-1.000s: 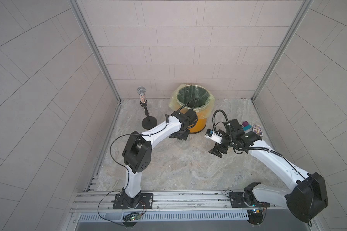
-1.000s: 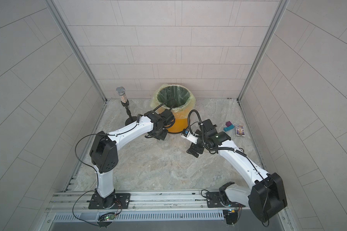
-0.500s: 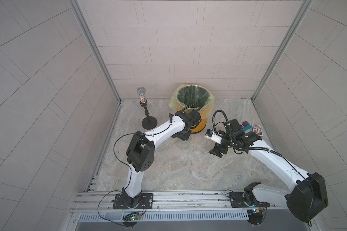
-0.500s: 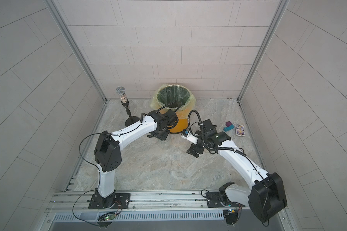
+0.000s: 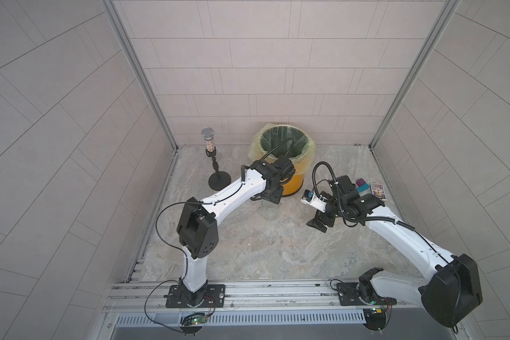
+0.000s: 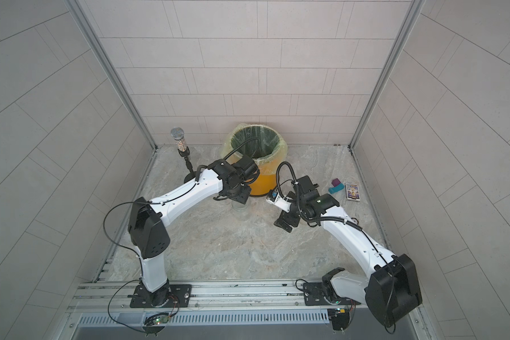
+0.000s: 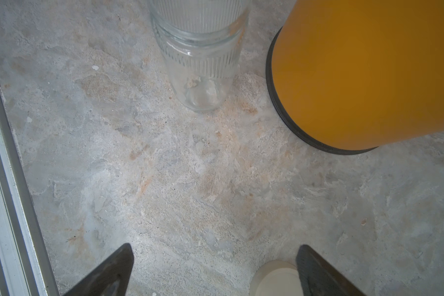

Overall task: Empty expired oatmeal from jars
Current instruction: Place the jar at the center of the board, then reset both arms

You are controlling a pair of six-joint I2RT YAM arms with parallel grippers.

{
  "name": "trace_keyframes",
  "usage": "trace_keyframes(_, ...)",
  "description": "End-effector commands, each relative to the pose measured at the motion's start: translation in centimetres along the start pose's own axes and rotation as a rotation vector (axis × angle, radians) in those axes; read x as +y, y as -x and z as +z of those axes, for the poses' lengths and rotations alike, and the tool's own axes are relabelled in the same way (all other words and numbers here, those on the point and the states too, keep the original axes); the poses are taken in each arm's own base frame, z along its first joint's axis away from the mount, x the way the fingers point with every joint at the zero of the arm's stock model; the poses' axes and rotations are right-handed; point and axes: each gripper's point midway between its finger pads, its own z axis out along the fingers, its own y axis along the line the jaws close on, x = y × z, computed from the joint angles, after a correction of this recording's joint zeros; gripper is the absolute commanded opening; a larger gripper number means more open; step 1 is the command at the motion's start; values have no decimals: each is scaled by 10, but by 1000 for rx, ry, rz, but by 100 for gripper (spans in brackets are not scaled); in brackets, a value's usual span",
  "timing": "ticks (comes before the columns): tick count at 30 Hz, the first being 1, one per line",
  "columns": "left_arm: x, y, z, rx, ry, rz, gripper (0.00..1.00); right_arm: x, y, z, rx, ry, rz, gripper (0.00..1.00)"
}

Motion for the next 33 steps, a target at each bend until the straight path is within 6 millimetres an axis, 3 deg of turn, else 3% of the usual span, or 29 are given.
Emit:
trace_keyframes(1, 18, 8, -38, -129, 12, -55, 89, -17, 5, -9, -19, -100, 59, 99)
trace_keyframes(2, 24, 9, -46, -166, 27, -71, 99, -23, 6, -11, -21, -139, 72, 100)
trace_keyframes(9, 84, 9, -92, -504, 150, -220, 100, -55, -5, -22, -33, -315, 157, 99)
trace_keyframes(12, 122, 0, -104, -628, 219, -309, 100, -68, -14, -23, -17, -344, 230, 100)
trace_keyframes(14, 146, -12, -110, -711, 294, -347, 100, -92, -27, -28, 7, -467, 323, 100)
trace_keyframes(16, 165, -22, -114, -779, 373, -374, 100, -102, -37, -31, -7, -482, 392, 100)
trace_keyframes(19, 188, -38, -106, -819, 511, -350, 100, -124, -49, -41, -124, -558, 534, 100)
trace_keyframes(22, 209, -56, -88, -860, 603, -381, 100, -155, -69, -72, -242, -873, 642, 100)
trace_keyframes(24, 225, -69, -73, -887, 642, -428, 100, -158, -79, -81, -344, -986, 652, 99)
trace_keyframes(27, 249, -89, -47, -873, 688, -498, 100, -144, -75, -69, -498, -960, 517, 99)
trace_keyframes(29, 257, -98, -25, -836, 705, -492, 100, -148, -86, -63, -479, -987, 557, 100)
trace_keyframes(33, 268, -103, 0, -865, 721, -542, 100, -167, -110, -44, -400, -1024, 633, 99)
